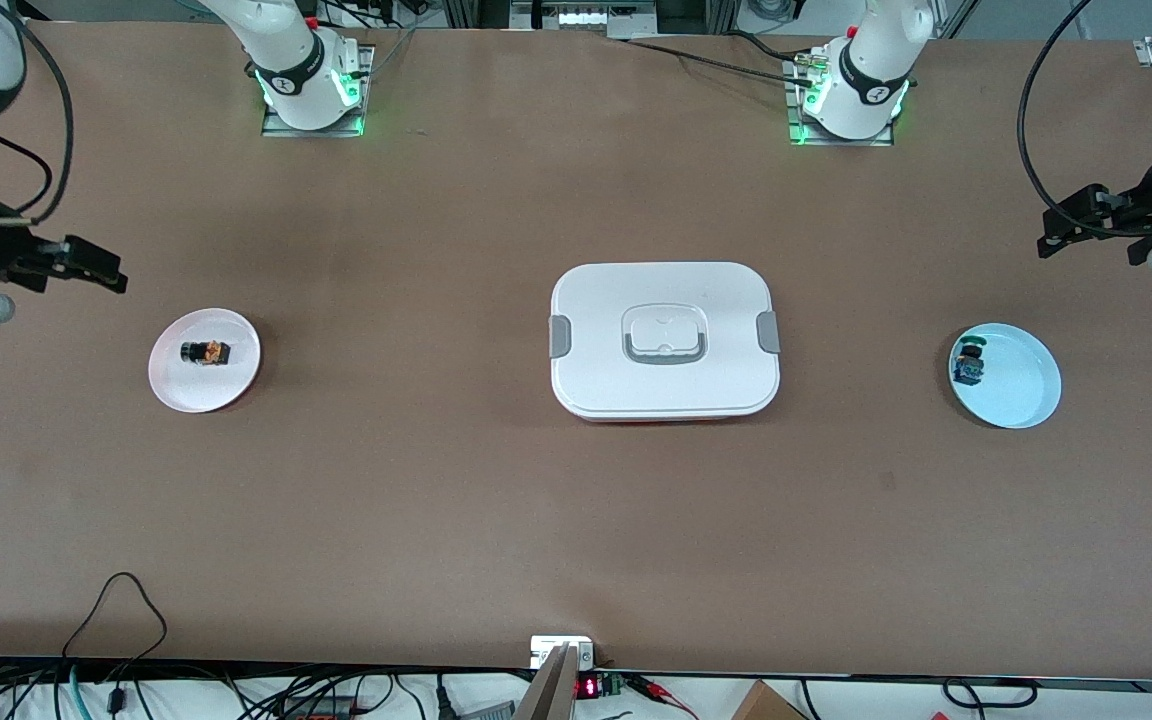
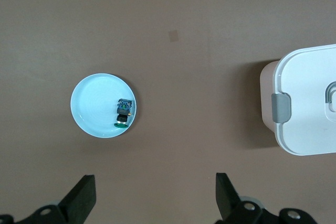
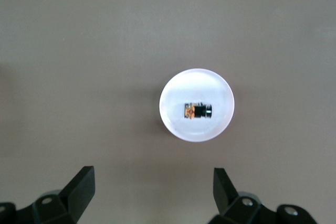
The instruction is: Transfer orange switch to right arm and place
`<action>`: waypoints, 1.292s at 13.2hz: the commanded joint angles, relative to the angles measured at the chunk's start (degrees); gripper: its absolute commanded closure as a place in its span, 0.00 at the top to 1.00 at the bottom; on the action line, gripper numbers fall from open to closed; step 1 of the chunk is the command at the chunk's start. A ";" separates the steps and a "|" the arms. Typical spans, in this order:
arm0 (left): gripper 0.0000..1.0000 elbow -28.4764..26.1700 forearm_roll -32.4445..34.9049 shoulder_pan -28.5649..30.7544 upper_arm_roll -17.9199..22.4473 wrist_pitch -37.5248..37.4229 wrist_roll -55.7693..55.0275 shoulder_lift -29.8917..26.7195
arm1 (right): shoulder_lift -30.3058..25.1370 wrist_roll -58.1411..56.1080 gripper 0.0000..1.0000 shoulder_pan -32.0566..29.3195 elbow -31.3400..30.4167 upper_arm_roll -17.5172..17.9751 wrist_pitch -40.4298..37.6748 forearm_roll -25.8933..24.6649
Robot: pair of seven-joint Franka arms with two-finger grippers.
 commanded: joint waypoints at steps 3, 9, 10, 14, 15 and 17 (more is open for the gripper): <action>1.00 -0.83 0.23 0.39 -0.17 0.21 1.33 -1.14 | -2.14 -0.19 1.00 -0.83 -0.92 1.47 -0.89 0.03; 1.00 -0.83 0.23 0.39 -0.09 0.21 1.33 -1.14 | -4.68 0.86 1.00 -1.01 -2.22 1.21 -2.56 -0.06; 1.00 -0.83 0.23 0.39 -0.08 0.21 1.33 -1.14 | -5.12 0.69 1.00 -1.01 -3.11 1.21 -2.21 -0.15; 1.00 -0.83 0.23 0.39 -0.08 0.21 1.33 -1.14 | -6.53 0.77 1.00 -0.83 -6.44 1.21 1.29 -0.41; 1.00 -0.74 0.23 0.39 -0.08 0.21 1.33 -1.14 | -7.14 0.77 1.00 -0.83 -7.42 1.29 2.62 -0.41; 1.00 -0.83 0.23 0.39 -0.08 0.21 1.33 -1.14 | -7.32 0.69 1.00 -0.83 -6.55 1.56 1.67 -0.41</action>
